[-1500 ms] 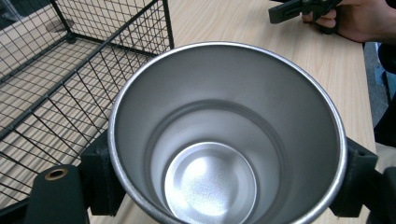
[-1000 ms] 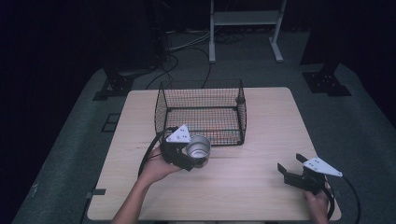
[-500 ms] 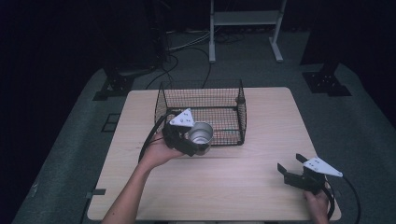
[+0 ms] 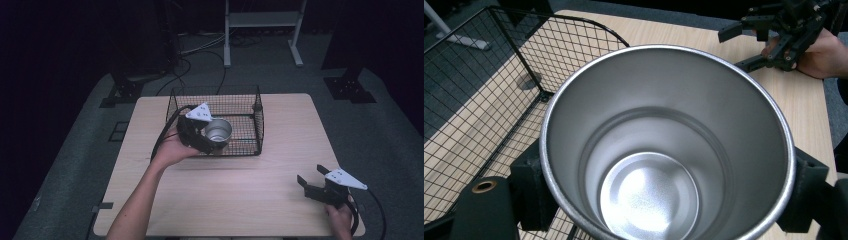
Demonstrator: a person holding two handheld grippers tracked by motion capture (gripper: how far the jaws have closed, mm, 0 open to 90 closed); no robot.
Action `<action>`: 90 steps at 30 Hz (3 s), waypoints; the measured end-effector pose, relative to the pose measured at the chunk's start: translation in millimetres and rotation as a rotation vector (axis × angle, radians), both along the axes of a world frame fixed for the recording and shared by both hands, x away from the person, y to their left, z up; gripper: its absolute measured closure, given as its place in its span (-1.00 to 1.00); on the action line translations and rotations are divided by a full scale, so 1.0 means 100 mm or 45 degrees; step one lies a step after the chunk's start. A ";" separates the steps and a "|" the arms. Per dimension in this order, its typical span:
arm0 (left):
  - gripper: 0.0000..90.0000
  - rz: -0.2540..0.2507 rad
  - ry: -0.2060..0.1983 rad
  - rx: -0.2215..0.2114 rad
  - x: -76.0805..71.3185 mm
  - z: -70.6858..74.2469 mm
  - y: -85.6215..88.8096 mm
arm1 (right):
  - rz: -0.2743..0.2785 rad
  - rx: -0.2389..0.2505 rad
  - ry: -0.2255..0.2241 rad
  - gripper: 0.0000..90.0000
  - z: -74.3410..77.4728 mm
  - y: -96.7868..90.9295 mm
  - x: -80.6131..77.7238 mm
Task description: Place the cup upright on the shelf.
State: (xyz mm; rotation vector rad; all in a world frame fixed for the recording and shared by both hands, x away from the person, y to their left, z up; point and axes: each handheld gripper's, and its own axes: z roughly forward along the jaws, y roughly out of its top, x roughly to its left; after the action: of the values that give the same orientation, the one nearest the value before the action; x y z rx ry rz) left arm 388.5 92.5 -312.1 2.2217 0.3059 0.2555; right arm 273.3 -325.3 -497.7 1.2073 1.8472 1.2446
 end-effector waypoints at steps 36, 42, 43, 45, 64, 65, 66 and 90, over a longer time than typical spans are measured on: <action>-0.60 0.114 0.037 0.011 0.82 0.06 -0.29 | 0.002 0.029 0.004 -0.70 0.00 -0.02 0.00; -0.61 0.140 0.065 0.029 0.95 -0.02 -0.31 | 0.010 0.033 0.003 -0.70 0.00 -0.02 0.00; -0.60 0.144 0.070 0.037 0.97 -0.04 -0.32 | 0.012 0.037 0.003 -0.70 0.00 -0.02 0.00; -0.61 0.156 0.081 0.028 1.00 -0.08 -0.33 | 0.012 0.041 0.004 -0.70 0.00 -0.03 0.00; -0.61 0.178 0.115 0.066 1.21 -0.41 -0.49 | 0.009 0.063 0.010 -0.70 0.00 -0.04 0.00; -0.61 0.178 0.118 0.067 1.22 -0.43 -0.49 | 0.009 0.063 0.009 -0.70 0.00 -0.04 0.00; -0.61 0.183 0.121 0.068 1.23 -0.45 -0.50 | 0.012 0.063 0.006 -0.70 0.00 -0.04 0.00; -0.61 0.240 0.171 0.122 1.40 -0.73 -0.56 | 0.027 0.061 0.003 -0.70 0.00 -0.03 0.00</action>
State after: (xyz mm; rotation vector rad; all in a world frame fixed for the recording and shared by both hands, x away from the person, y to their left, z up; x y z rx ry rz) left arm 528.6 36.3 -385.5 2.3113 0.5892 0.2266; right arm 273.2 -328.7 -497.7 1.2178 1.8459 1.3062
